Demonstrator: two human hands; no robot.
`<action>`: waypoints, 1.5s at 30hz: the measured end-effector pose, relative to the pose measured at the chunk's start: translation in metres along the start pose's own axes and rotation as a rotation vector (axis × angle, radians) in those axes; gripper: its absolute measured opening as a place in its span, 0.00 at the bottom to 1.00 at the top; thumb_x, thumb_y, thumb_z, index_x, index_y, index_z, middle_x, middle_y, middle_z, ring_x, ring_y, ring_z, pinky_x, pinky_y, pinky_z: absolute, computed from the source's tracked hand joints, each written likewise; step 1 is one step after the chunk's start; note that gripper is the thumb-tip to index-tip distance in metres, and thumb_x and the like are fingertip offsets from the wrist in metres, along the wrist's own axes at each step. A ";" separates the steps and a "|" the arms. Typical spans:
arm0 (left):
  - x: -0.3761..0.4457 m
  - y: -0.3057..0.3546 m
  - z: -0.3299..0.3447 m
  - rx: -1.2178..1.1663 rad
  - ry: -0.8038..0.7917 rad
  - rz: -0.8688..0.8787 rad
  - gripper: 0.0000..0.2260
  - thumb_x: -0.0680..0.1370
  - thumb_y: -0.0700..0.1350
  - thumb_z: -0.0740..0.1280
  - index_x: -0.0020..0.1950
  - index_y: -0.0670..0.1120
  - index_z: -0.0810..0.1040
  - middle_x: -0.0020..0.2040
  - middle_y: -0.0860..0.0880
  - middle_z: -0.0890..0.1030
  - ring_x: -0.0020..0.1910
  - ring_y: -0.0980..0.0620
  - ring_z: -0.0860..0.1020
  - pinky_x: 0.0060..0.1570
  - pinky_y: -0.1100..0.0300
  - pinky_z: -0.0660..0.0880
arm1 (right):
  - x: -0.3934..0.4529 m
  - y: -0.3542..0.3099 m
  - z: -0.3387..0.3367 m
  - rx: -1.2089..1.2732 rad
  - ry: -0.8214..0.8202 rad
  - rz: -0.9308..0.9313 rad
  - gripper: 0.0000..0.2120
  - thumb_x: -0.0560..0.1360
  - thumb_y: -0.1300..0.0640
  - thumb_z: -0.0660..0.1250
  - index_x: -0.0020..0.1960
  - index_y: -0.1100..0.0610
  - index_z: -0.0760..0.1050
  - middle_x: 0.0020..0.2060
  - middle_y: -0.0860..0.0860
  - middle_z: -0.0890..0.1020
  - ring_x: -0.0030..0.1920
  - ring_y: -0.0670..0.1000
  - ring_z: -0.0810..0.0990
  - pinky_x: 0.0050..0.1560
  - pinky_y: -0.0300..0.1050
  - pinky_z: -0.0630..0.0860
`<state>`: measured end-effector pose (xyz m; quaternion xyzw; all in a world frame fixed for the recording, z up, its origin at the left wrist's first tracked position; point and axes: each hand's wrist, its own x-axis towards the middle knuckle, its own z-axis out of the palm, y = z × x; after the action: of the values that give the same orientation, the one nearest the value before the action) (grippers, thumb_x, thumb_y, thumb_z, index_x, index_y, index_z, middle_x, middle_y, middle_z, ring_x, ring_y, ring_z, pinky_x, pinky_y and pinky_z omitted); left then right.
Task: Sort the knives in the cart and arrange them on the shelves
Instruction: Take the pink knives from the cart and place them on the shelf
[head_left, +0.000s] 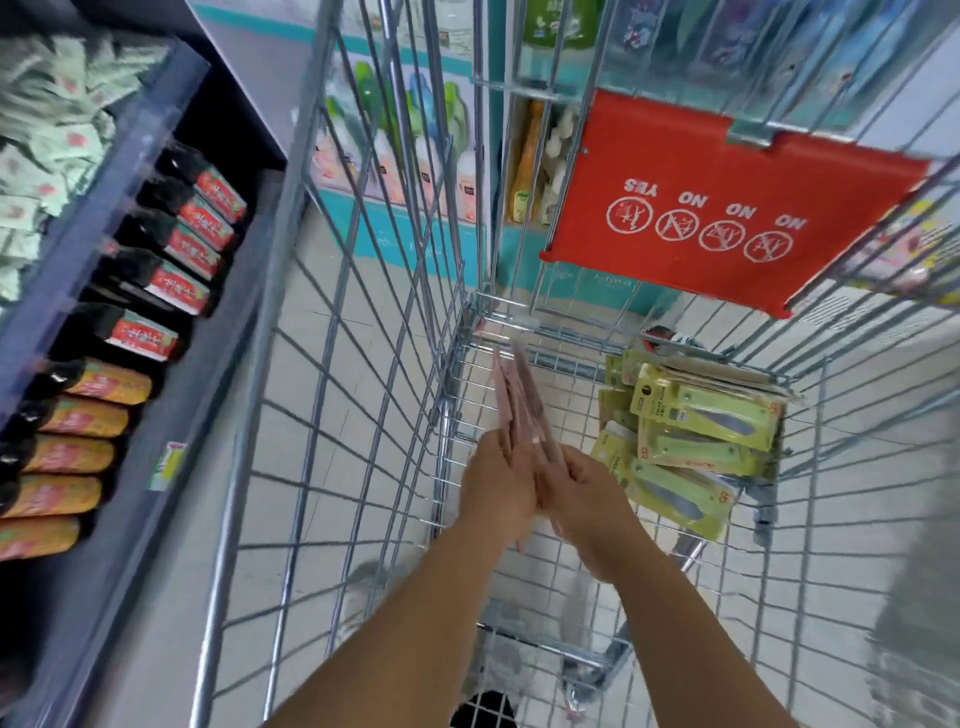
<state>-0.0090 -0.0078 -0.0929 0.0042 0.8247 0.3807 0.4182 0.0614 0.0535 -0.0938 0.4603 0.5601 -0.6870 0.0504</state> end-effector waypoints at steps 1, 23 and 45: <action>-0.011 0.004 -0.001 -0.007 0.000 0.006 0.12 0.81 0.50 0.56 0.57 0.45 0.73 0.49 0.46 0.80 0.47 0.47 0.80 0.49 0.48 0.79 | -0.010 -0.004 -0.001 0.025 0.019 0.003 0.10 0.81 0.56 0.59 0.47 0.55 0.79 0.36 0.53 0.83 0.36 0.51 0.80 0.37 0.48 0.79; -0.228 0.106 -0.225 0.175 0.577 0.683 0.19 0.81 0.42 0.54 0.72 0.43 0.63 0.63 0.43 0.71 0.56 0.47 0.72 0.41 0.66 0.63 | -0.224 -0.210 0.104 -0.376 0.217 -0.781 0.09 0.81 0.58 0.55 0.57 0.52 0.72 0.39 0.46 0.77 0.37 0.49 0.78 0.40 0.48 0.75; -0.431 -0.105 -0.639 0.171 1.149 0.679 0.21 0.79 0.38 0.56 0.72 0.42 0.64 0.57 0.45 0.77 0.56 0.45 0.75 0.52 0.55 0.70 | -0.440 -0.240 0.537 -0.538 -0.213 -1.155 0.26 0.79 0.64 0.54 0.75 0.48 0.59 0.62 0.53 0.75 0.50 0.48 0.76 0.47 0.35 0.66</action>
<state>-0.1387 -0.6210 0.3671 0.0932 0.8963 0.3664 -0.2319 -0.1367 -0.4923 0.3549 -0.0147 0.8621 -0.4811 -0.1586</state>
